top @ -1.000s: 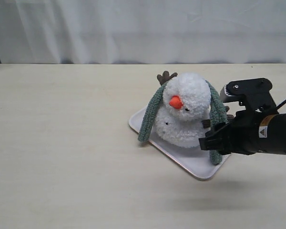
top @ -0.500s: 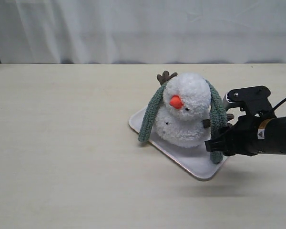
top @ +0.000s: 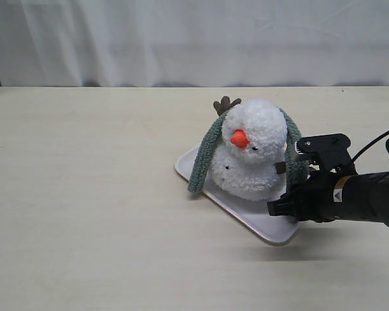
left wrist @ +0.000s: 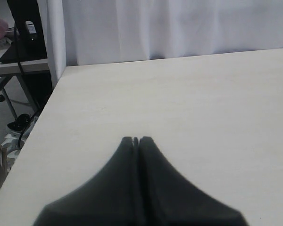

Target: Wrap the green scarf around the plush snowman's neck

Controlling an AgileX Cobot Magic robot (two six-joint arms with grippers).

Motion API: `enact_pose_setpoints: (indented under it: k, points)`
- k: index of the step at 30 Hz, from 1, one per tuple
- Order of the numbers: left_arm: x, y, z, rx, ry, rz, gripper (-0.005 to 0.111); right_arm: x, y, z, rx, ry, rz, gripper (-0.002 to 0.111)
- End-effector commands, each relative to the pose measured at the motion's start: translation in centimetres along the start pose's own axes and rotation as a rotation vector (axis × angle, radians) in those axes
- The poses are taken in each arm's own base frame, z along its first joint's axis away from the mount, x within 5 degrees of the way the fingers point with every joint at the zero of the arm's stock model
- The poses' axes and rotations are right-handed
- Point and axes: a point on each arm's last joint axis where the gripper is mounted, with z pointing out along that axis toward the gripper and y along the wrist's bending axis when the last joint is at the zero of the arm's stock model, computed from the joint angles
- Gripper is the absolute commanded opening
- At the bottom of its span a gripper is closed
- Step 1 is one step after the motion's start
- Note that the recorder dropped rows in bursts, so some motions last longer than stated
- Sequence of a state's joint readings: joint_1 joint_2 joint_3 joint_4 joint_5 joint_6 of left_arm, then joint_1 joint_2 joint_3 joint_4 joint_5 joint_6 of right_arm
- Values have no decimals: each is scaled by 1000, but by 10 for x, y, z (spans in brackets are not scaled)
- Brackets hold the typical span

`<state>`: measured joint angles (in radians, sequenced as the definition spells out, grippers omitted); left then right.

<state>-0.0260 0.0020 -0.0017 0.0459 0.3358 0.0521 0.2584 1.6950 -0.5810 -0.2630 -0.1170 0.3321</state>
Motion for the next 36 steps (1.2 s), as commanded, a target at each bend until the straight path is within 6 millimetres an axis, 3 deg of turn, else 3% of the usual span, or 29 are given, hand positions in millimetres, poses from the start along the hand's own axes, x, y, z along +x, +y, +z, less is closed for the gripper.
enact_pose_setpoints:
  k: [1,3,14,26,32,36]
  points:
    - [-1,0,0,-1,-13,-3,0,3,-1,0,4,18,21,12]
    - [-1,0,0,-1,-13,-3,0,4,-1,0,8,28,34,4]
    - [-1,0,0,-1,-13,-3,0,11,-4,-1,41,112,43,4]
    - [-1,0,0,-1,-13,-3,0,-7,-3,-39,55,15,150,4]
    - [-1,0,0,-1,-13,-1,0,1,-5,-45,97,167,187,4]
    - [-1,0,0,-1,-13,-1,0,-3,5,-49,0,259,134,4]
